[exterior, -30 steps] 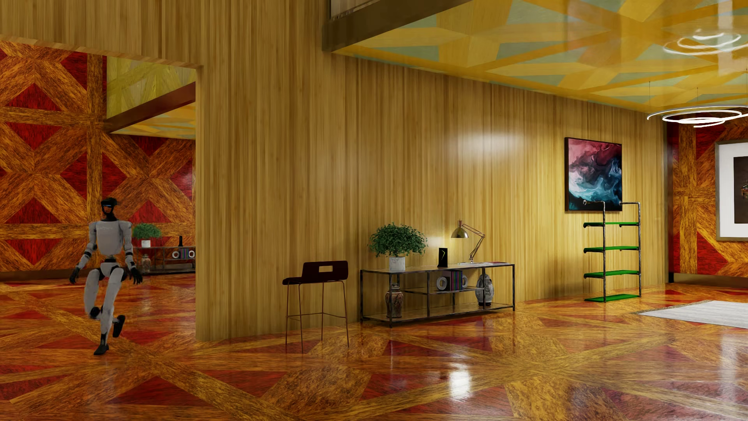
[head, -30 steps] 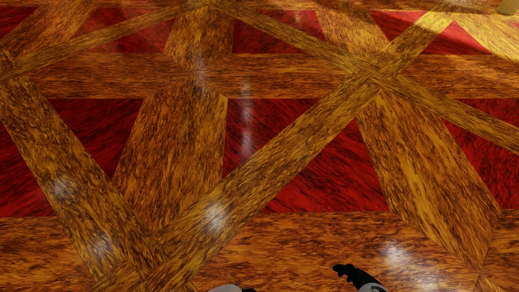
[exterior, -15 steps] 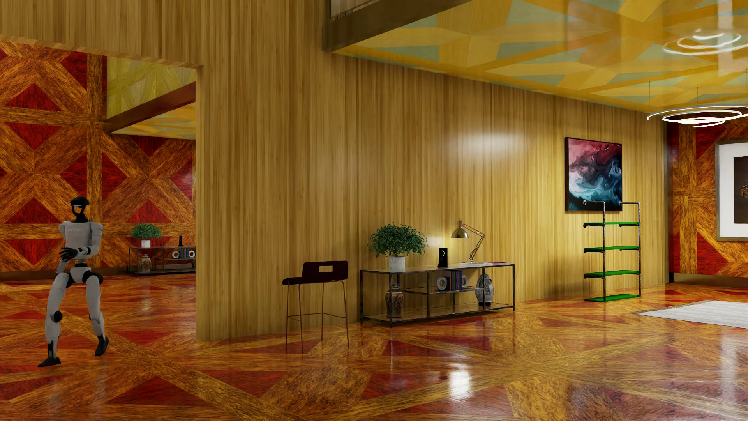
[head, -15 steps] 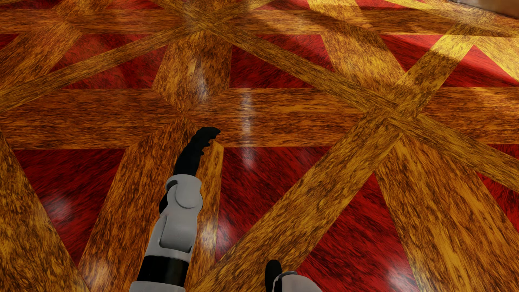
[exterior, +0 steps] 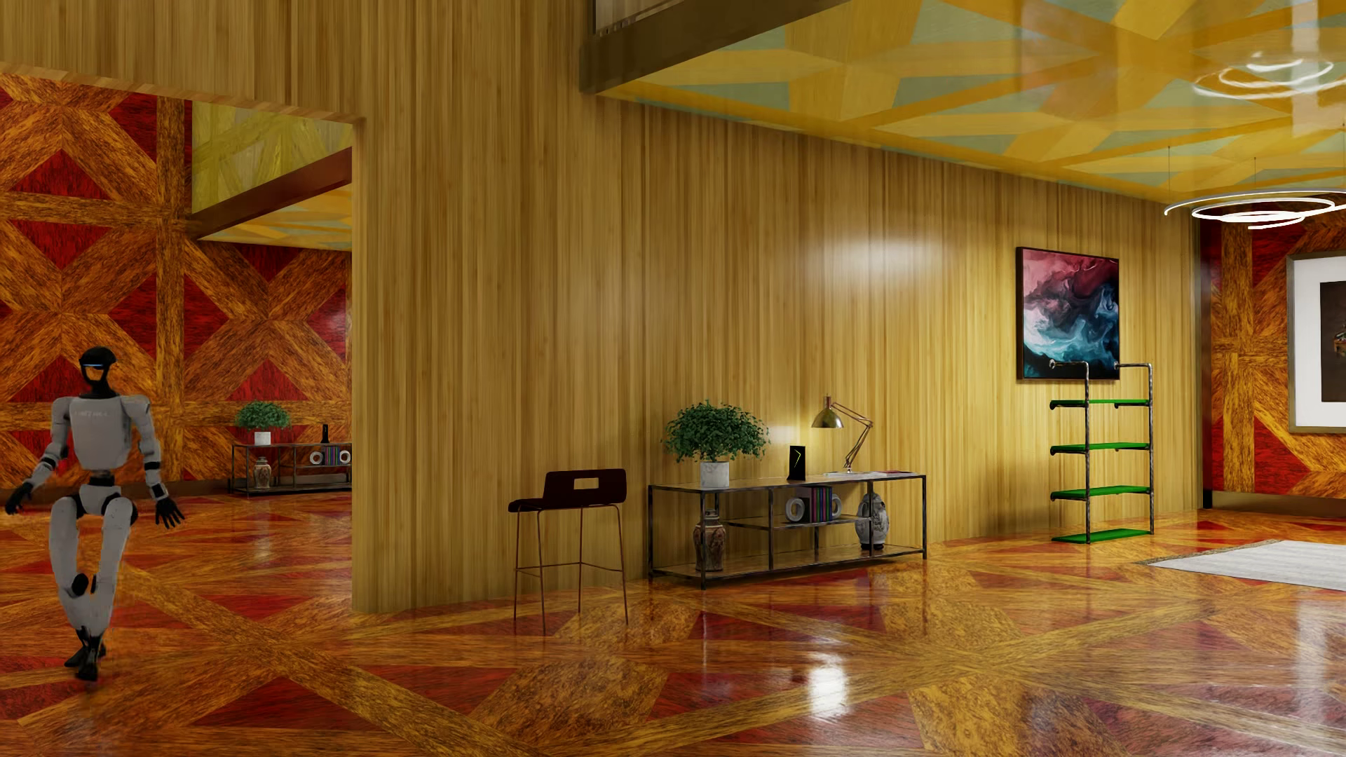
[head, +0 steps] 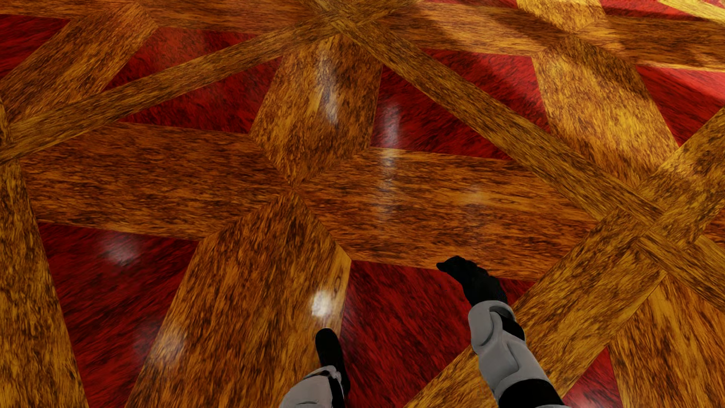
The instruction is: Move towards the dark green shelves
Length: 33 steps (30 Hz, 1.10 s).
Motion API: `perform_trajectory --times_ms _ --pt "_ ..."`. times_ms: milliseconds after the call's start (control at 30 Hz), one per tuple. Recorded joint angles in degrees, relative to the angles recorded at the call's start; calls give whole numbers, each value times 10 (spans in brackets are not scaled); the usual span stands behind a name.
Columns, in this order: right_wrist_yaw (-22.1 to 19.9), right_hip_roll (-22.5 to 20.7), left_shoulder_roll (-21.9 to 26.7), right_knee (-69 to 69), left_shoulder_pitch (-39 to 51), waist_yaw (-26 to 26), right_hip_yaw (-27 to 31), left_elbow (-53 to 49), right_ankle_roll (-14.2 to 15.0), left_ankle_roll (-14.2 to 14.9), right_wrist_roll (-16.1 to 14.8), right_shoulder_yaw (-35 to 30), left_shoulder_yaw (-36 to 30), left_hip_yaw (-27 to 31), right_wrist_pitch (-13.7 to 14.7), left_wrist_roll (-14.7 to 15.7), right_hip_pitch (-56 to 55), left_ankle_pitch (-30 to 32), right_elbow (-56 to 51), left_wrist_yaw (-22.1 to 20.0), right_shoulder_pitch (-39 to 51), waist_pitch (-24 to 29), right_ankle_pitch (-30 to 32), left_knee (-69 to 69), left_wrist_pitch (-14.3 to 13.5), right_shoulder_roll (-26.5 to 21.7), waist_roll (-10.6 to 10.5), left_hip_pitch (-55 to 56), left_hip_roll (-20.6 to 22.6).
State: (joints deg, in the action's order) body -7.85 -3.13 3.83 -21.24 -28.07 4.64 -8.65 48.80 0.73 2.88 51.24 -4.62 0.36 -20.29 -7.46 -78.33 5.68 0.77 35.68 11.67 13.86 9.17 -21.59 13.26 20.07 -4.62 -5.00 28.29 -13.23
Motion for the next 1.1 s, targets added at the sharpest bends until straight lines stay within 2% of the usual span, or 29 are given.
perform_trajectory --times_ms 33,67,100,133,167,233,267,300,333,367,400,467,500,567,600,633,667,700,733,767,833,867,900,933,967,1000,1033,1067,1100 --pt "-11 -1 -4 18 -28 2 -10 -1 8 11 -18 4 15 41 5 4 33 -22 -21 19 3 1 -9 -58 -22 -3 1 11 25" --pt "-19 -3 -7 27 -44 1 -28 -1 10 -9 -44 16 39 13 13 14 66 -21 -42 53 -5 1 -17 -42 -30 -5 2 17 29" --pt "-16 0 -8 23 -48 1 -45 -1 23 -43 -65 28 55 -8 10 15 94 2 -56 90 -23 2 -16 2 -36 -6 6 17 30" --pt "-13 11 -14 0 -46 5 -54 -10 29 -86 -74 32 69 -19 0 8 116 31 -62 104 -43 3 7 41 -41 -9 12 13 34" --pt "-6 26 -24 -40 -42 10 -57 -27 21 -130 -69 25 82 -26 -4 -4 127 59 -54 89 -63 6 40 86 -38 -13 22 4 36" --pt "32 87 -64 -223 -16 18 -65 -60 -3 -157 -32 11 121 -28 -40 -6 88 17 1 13 -101 12 160 161 -7 -26 47 -17 65" --pt "69 124 -87 -338 16 16 -62 -70 0 -155 -15 8 145 -23 -64 12 43 -10 39 -35 -118 15 225 172 24 -28 61 -37 91" --pt "109 145 -105 -436 59 10 -45 -74 -17 -153 1 5 163 -13 -90 34 -10 -31 77 -84 -135 18 245 170 51 -29 73 -64 119" --pt "139 158 -117 -513 111 3 -23 -72 -31 -150 13 8 166 2 -107 54 -71 -46 108 -119 -153 20 211 156 64 -30 82 -95 148" --pt "162 162 -123 -566 165 -5 0 -66 -44 -147 18 16 156 21 -112 68 -131 -54 125 -134 -179 21 192 133 70 -30 88 -129 175" --pt "172 169 -125 -592 219 -13 19 -61 -38 -145 21 26 138 45 -109 81 -186 -60 130 -145 -209 21 196 107 52 -28 92 -166 200" --pt "177 175 -117 -563 315 -33 47 -69 -36 -141 14 59 68 100 -95 103 -278 -78 108 -137 -276 18 205 69 -28 -21 96 -230 236" --pt "171 179 -104 -508 358 -43 51 -81 -49 -139 7 76 17 128 -83 100 -309 -93 89 -127 -309 16 196 60 -72 -13 98 -258 248" --pt "148 179 -69 -311 434 -57 36 -129 -55 -137 -15 110 -82 173 -62 80 -339 -126 54 -117 -359 15 212 57 -136 11 103 -303 264" --pt "139 163 -53 -167 460 -61 32 -163 -42 -137 -15 116 -115 187 -58 74 -335 -141 44 -115 -373 14 218 52 -151 21 105 -326 269" --pt "134 131 -36 -8 475 -63 51 -200 -19 -136 -15 120 -139 196 -56 60 -319 -155 38 -117 -381 13 229 43 -152 30 107 -350 271" --pt "134 99 -26 104 475 -64 79 -239 14 -134 -13 122 -150 200 -57 57 -311 -169 32 -118 -385 13 217 37 -154 34 107 -376 273" --pt "141 76 -20 136 463 -62 78 -275 77 -132 -5 117 -148 195 -53 67 -315 -184 28 -126 -385 14 192 39 -152 33 107 -401 272" --pt "143 54 -14 119 441 -61 73 -303 56 -129 3 114 -137 183 -52 86 -316 -190 28 -136 -378 14 212 41 -145 30 107 -426 270" --pt "133 39 -11 51 415 -62 77 -314 53 -130 9 120 -128 173 -57 104 -325 -189 26 -134 -371 14 224 51 -128 28 106 -450 268" --pt "100 20 -6 -28 370 -71 90 -282 -25 -118 -1 154 -124 166 -68 126 -308 -141 8 -125 -371 7 276 88 -86 43 96 -491 258" --pt "76 26 -2 -74 357 -76 70 -237 -47 -118 -23 178 -129 167 -68 116 -307 -101 -2 -119 -375 5 253 137 -59 57 88 -488 247" --pt "54 34 -4 -120 347 -79 50 -170 -48 -101 -44 193 -127 164 -66 108 -306 -44 -2 -101 -379 4 208 224 -30 65 78 -461 230" --pt "40 40 -4 -143 341 -81 31 -89 -46 -26 -57 201 -124 152 -72 88 -296 -1 12 -73 -372 5 173 338 9 70 67 -415 205" --pt "43 43 -6 -153 339 -81 11 -7 -47 28 -51 192 -112 143 -86 76 -282 65 37 -37 -355 5 147 452 53 66 56 -354 173" --pt "62 45 3 -152 328 -79 -5 52 -42 18 -28 171 -123 134 -98 48 -262 70 69 15 -328 5 125 540 68 52 46 -294 139" --pt "90 45 23 -145 306 -73 -15 79 -38 0 9 140 -159 125 -113 2 -240 32 100 62 -294 6 108 603 41 31 36 -234 106" --pt "114 45 47 -134 276 -64 -21 74 -34 -17 45 105 -183 117 -120 -34 -216 9 122 77 -258 6 93 636 -6 11 27 -178 80" --pt "129 41 72 -119 234 -54 -26 47 -31 -24 73 78 -179 110 -111 -46 -190 5 136 54 -226 5 82 644 -49 -3 21 -127 57"
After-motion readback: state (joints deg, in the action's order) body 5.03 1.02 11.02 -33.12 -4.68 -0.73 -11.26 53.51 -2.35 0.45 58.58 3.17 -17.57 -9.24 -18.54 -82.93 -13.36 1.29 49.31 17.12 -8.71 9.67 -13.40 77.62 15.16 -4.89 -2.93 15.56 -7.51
